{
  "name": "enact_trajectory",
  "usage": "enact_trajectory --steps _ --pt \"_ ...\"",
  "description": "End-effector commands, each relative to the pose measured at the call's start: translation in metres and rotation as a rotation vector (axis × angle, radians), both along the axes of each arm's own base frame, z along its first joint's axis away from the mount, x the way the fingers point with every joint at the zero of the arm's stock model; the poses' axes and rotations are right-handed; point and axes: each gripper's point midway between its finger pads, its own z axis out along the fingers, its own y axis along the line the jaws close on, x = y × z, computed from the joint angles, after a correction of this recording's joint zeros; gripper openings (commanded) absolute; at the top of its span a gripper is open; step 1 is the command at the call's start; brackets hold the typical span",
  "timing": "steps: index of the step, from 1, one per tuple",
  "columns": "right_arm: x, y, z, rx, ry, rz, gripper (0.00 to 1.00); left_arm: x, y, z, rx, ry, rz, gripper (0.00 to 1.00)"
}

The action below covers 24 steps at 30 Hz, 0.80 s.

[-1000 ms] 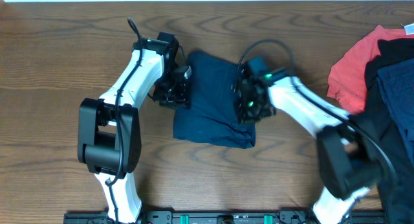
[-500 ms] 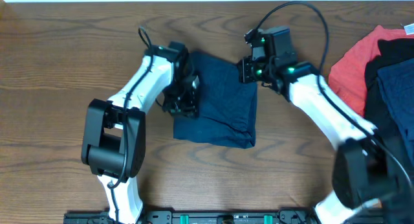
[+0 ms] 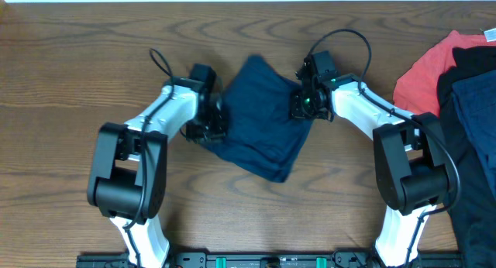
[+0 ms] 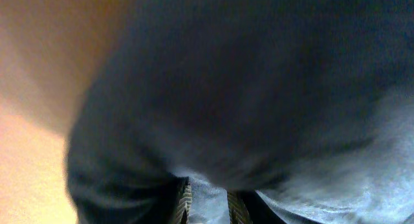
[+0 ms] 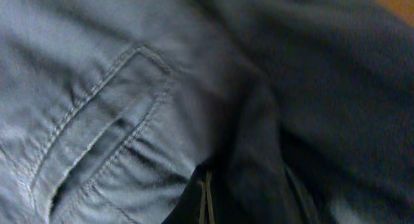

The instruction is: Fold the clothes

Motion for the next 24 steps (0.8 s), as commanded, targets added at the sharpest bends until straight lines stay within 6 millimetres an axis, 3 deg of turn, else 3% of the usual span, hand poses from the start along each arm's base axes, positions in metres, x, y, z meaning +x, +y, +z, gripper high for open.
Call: enact_trajectory --steps 1,5,8,11,14,17,19,21,24 --pt "-0.034 -0.015 -0.018 -0.076 0.156 -0.093 0.01 0.029 0.036 -0.011 0.104 -0.081 0.081 0.23" --pt "-0.063 -0.037 -0.016 -0.186 0.275 -0.176 0.01 0.060 0.057 0.010 0.087 -0.148 0.155 0.23" --pt "-0.066 -0.041 -0.008 -0.203 0.270 -0.160 0.01 0.068 0.064 0.038 0.018 -0.134 0.198 0.31" --pt "-0.056 -0.037 0.014 -0.174 0.164 -0.038 0.01 0.059 0.059 0.072 -0.104 -0.067 0.228 0.41" --pt "-0.048 -0.020 0.052 -0.081 0.016 0.148 0.03 0.038 0.050 0.094 -0.206 0.021 0.251 0.57" --pt "-0.043 -0.009 0.091 -0.020 -0.121 0.237 0.14 0.016 0.042 0.099 -0.248 0.119 0.260 0.60" --pt "-0.039 -0.007 0.104 -0.009 -0.172 0.238 0.20 0.005 0.034 0.095 -0.271 0.166 0.255 0.61" --pt "-0.035 -0.003 0.107 -0.003 -0.196 0.243 0.21 -0.006 0.024 0.086 -0.293 0.204 0.239 0.65" --pt "-0.033 0.003 0.091 0.002 -0.163 0.217 0.20 -0.023 0.003 0.066 -0.353 0.246 0.216 0.70"
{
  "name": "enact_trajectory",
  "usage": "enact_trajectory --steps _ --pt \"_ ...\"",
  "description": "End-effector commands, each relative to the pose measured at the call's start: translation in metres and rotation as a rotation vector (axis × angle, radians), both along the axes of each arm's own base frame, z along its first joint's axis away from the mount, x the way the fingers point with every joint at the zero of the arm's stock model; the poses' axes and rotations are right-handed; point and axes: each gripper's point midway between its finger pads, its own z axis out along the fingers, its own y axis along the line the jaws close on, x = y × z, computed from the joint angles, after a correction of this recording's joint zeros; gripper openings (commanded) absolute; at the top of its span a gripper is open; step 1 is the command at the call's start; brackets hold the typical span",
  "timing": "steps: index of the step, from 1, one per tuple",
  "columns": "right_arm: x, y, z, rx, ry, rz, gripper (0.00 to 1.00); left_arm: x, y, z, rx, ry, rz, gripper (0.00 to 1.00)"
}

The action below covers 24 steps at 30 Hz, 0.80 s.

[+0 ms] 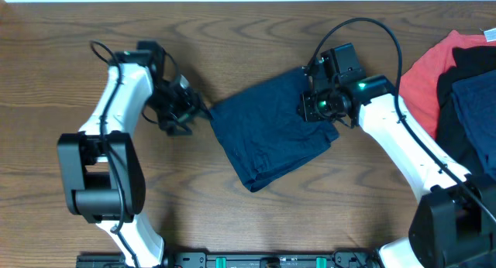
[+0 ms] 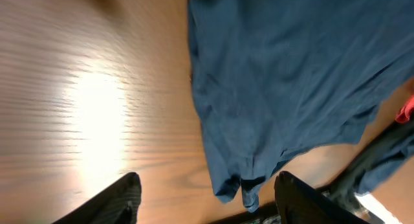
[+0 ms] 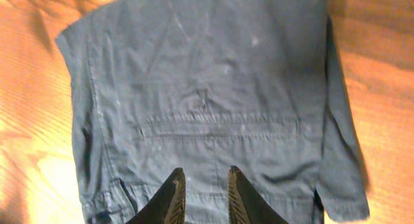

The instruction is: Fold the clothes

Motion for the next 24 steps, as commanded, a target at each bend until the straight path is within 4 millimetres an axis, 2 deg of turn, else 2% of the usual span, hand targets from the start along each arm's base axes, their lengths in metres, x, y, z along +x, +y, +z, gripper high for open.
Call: enact_trajectory --steps 1,6,9,12,15,20,22,24 --pt "-0.005 0.009 -0.027 -0.009 0.064 0.024 0.18 -0.024 -0.028 -0.016 -0.097 0.053 -0.016 0.70" --pt "-0.005 0.011 -0.074 -0.030 0.181 -0.028 0.07 -0.041 -0.038 -0.056 -0.082 0.090 0.050 0.70" --pt "-0.011 0.015 -0.099 -0.026 0.251 -0.027 0.03 -0.043 -0.040 -0.068 -0.084 0.083 0.077 0.71" --pt "-0.018 0.019 -0.114 -0.026 0.301 -0.016 0.02 -0.043 -0.047 -0.077 -0.104 0.066 0.095 0.73" --pt "-0.022 0.022 -0.120 -0.035 0.316 -0.004 0.01 -0.047 -0.060 -0.087 -0.124 0.061 0.118 0.75" --pt "-0.022 0.029 -0.120 -0.036 0.300 0.013 0.01 -0.065 -0.085 -0.100 -0.184 0.089 0.142 0.74" --pt "-0.023 0.029 -0.120 -0.036 0.300 0.015 0.01 -0.071 -0.089 -0.104 -0.185 0.089 0.137 0.66" --pt "-0.023 0.030 -0.120 -0.036 0.301 0.017 0.01 -0.074 -0.089 -0.107 -0.179 0.086 0.131 0.50"
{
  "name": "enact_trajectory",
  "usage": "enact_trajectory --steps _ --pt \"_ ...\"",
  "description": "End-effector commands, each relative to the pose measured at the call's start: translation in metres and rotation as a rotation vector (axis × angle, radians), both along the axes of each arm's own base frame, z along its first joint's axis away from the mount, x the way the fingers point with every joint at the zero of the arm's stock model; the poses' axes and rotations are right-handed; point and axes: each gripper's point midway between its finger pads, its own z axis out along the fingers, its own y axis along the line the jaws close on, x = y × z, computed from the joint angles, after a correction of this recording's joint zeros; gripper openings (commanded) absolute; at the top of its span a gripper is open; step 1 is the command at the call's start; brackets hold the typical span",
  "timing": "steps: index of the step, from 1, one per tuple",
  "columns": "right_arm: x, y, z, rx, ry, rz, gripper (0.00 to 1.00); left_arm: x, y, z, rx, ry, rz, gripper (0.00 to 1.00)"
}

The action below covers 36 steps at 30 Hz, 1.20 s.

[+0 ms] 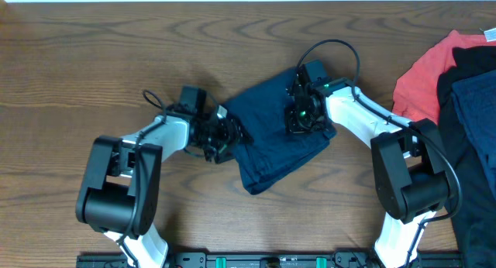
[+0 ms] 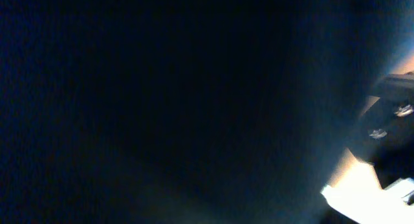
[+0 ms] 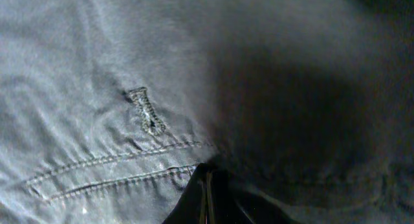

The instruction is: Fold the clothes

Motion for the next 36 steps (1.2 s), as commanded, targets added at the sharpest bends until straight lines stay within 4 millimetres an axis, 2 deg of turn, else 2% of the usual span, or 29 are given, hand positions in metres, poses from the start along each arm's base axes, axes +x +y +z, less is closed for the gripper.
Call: enact_trajectory --steps 1,2,4,6,10,15,21,22,24,26,28,29,30,33,36 --pt "-0.011 0.008 -0.011 0.003 0.044 0.015 0.01 -0.032 0.014 -0.043 0.131 0.130 0.020 0.39" --pt "-0.011 0.008 -0.011 0.003 0.044 0.015 0.01 -0.031 0.014 -0.043 0.133 0.124 0.019 0.28" --pt "-0.011 0.008 -0.011 0.003 0.044 0.015 0.01 -0.028 0.017 -0.043 0.134 0.105 0.021 0.15" --pt "-0.013 0.007 -0.009 0.001 0.048 0.015 0.01 -0.024 0.021 -0.042 0.133 0.097 0.033 0.06" --pt "-0.010 0.002 0.009 0.009 0.011 0.035 0.01 -0.006 0.025 -0.021 0.094 -0.018 0.016 0.06" --pt "0.008 -0.012 0.072 0.051 -0.147 -0.007 0.01 0.055 0.043 0.053 0.088 -0.377 0.011 0.06" --pt "0.018 -0.035 0.156 0.110 -0.369 -0.070 0.01 0.137 0.100 0.160 0.132 -0.729 0.193 0.06" --pt "0.018 -0.038 0.167 0.115 -0.398 -0.077 0.01 0.147 0.111 0.174 0.136 -0.772 0.225 0.06" --pt "0.016 -0.041 0.182 0.126 -0.436 -0.084 0.01 0.165 0.138 0.188 0.161 -0.817 0.310 0.06" --pt "0.014 -0.043 0.193 0.136 -0.461 -0.093 0.02 0.176 0.172 0.183 0.219 -0.810 0.407 0.06" --pt "0.012 -0.043 0.200 0.142 -0.476 -0.092 0.01 0.182 0.208 0.162 0.283 -0.767 0.473 0.06" --pt "0.011 -0.043 0.201 0.143 -0.478 -0.092 0.01 0.183 0.219 0.152 0.298 -0.750 0.485 0.06" --pt "0.009 -0.044 0.201 0.141 -0.473 -0.092 0.01 0.183 0.239 0.129 0.317 -0.702 0.509 0.06" --pt "0.006 -0.045 0.197 0.133 -0.452 -0.092 0.01 0.177 0.268 0.075 0.313 -0.567 0.550 0.06" --pt "0.004 -0.045 0.196 0.131 -0.444 -0.092 0.01 0.169 0.279 0.027 0.249 -0.460 0.563 0.06"
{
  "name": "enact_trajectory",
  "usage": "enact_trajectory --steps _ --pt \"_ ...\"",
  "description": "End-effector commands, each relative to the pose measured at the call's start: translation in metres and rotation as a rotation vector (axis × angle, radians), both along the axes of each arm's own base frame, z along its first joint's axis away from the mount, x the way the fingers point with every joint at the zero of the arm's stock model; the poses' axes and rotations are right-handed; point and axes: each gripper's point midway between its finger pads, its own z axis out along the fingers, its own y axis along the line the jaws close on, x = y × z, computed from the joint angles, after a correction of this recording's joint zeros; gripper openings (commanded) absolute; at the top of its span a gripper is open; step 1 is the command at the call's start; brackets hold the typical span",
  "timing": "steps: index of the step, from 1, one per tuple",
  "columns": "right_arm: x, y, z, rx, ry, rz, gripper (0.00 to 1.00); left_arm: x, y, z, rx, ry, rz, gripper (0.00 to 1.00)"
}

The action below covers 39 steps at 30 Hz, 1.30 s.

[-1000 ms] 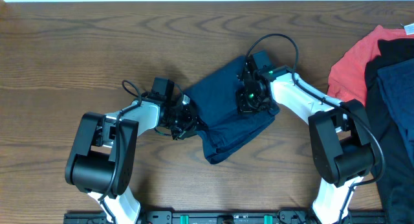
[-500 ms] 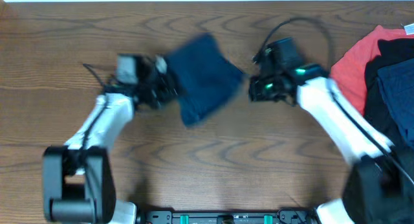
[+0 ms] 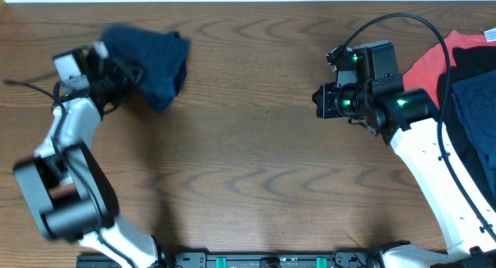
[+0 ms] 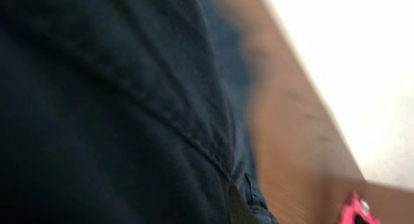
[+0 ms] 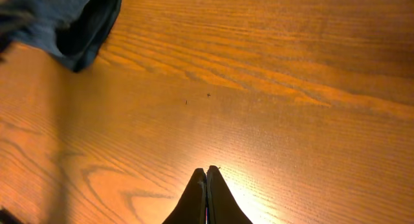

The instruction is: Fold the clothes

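Note:
A folded navy garment hangs bunched at the far left back of the table, blurred in the overhead view. My left gripper is shut on it. In the left wrist view the dark cloth fills most of the frame, and only one fingertip shows beneath it. My right gripper hovers right of centre over bare wood, shut with nothing between its fingers. Its wrist view shows the garment far off at the upper left.
A pile of other clothes lies at the right edge: a red piece, a black one and a navy one. The wooden table runs to a white wall at the back.
The navy garment lay in the middle of the table with both grippers at it. Now it is at the far left back, held by my left gripper, and my right gripper is off it to the right.
First both grippers were shut on the garment in the middle of the table. Then both were off it and it lay flat, folded smaller. Then both were down on it again. Now the left gripper holds it at the far left and the right is clear.

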Motion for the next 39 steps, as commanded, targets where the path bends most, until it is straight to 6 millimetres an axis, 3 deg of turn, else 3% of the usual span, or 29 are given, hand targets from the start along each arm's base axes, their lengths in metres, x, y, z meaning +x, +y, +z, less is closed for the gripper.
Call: enact_trajectory --steps 1,3,7,9,10,11,12,15,21,24,28,32,34,35,36,38,39 --pt "0.001 -0.003 0.004 -0.007 -0.014 -0.003 0.01 -0.010 0.008 -0.049 -0.087 0.076 -0.019 0.06" --pt "0.001 -0.003 0.004 -0.007 -0.013 -0.003 0.01 -0.018 0.013 -0.073 -0.129 0.125 -0.003 0.06" --pt "-0.001 -0.004 0.003 -0.009 -0.006 -0.003 0.01 -0.023 0.019 -0.085 -0.144 0.153 0.018 0.09" --pt "-0.001 -0.004 0.002 -0.010 -0.002 -0.003 0.01 -0.020 0.021 -0.082 -0.142 0.137 0.021 0.29" --pt "-0.002 -0.004 0.002 -0.010 -0.001 -0.003 0.01 -0.019 0.022 -0.079 -0.142 0.131 0.025 0.51" --pt "-0.002 -0.004 0.002 -0.011 0.001 -0.003 0.01 -0.018 0.022 -0.077 -0.145 0.129 0.030 0.63" --pt "-0.002 -0.004 0.001 -0.012 0.003 -0.003 0.01 -0.018 0.022 -0.072 -0.151 0.122 0.031 0.69" --pt "-0.004 -0.005 0.000 -0.014 0.012 -0.003 0.01 -0.015 0.010 -0.047 -0.209 0.063 -0.023 0.99" --pt "-0.008 -0.006 -0.002 -0.020 0.030 -0.002 0.01 -0.042 -0.005 0.012 -0.201 0.070 -0.063 0.98" --pt "-0.009 -0.007 -0.002 -0.027 0.027 0.008 0.02 -0.062 -0.013 0.057 -0.114 0.011 -0.121 0.98" --pt "-0.011 -0.012 0.010 -0.034 -0.019 0.022 0.07 -0.104 -0.036 0.120 0.067 -0.102 -0.254 0.98" --pt "-0.016 -0.021 0.044 -0.026 -0.128 0.022 0.17 -0.164 -0.057 0.157 0.347 -0.120 -0.339 0.98" --pt "-0.022 -0.026 0.067 -0.021 -0.204 0.025 0.29 -0.194 -0.073 0.176 0.446 -0.148 -0.365 0.98" --pt "-0.026 -0.027 0.078 -0.015 -0.242 0.023 0.41 -0.208 -0.078 0.184 0.491 -0.162 -0.366 0.98" --pt "-0.032 -0.029 0.090 -0.007 -0.278 0.021 0.57 -0.220 -0.082 0.190 0.534 -0.177 -0.363 0.98" --pt "-0.042 -0.031 0.107 0.005 -0.331 0.019 0.99 -0.244 -0.086 0.203 0.614 -0.215 -0.348 0.98" --pt "-0.048 -0.033 0.114 0.010 -0.352 0.018 0.99 -0.254 -0.086 0.207 0.646 -0.229 -0.331 0.98"
